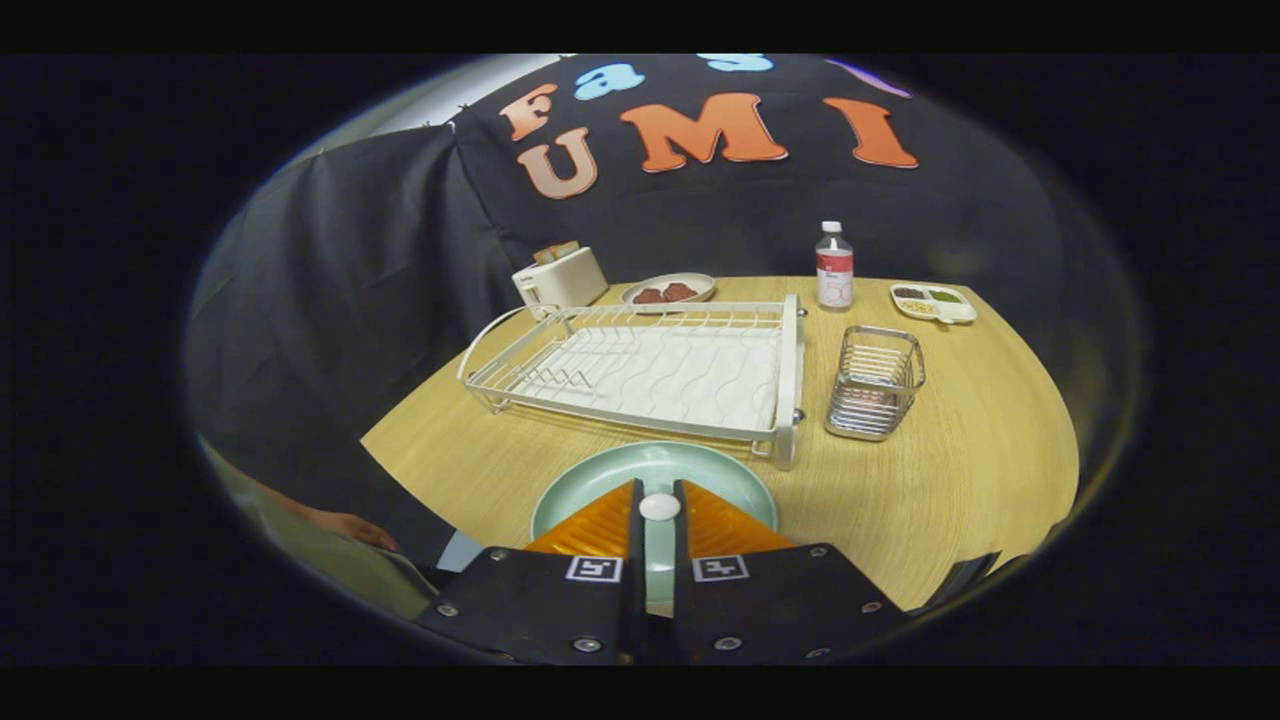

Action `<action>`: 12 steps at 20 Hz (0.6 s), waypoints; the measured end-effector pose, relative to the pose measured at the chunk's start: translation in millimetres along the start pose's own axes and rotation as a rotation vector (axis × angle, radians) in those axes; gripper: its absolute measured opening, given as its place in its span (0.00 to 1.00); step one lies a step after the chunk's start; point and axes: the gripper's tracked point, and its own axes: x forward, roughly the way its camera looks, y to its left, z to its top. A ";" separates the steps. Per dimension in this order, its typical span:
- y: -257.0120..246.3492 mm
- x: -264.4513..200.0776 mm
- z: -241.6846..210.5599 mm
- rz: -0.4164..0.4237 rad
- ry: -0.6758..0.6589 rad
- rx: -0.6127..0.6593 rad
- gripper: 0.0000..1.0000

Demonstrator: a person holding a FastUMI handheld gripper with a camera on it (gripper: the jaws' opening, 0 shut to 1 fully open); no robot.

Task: Take the plate from the dish rack, then take the spoon from the basket and place it into the plate.

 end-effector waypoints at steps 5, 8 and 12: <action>-13.6 1.7 -30.2 -0.046 0.081 0.000 0.14; -14.6 6.3 -45.0 -0.058 0.136 0.008 0.14; -19.1 6.1 -51.1 -0.083 0.165 0.017 0.18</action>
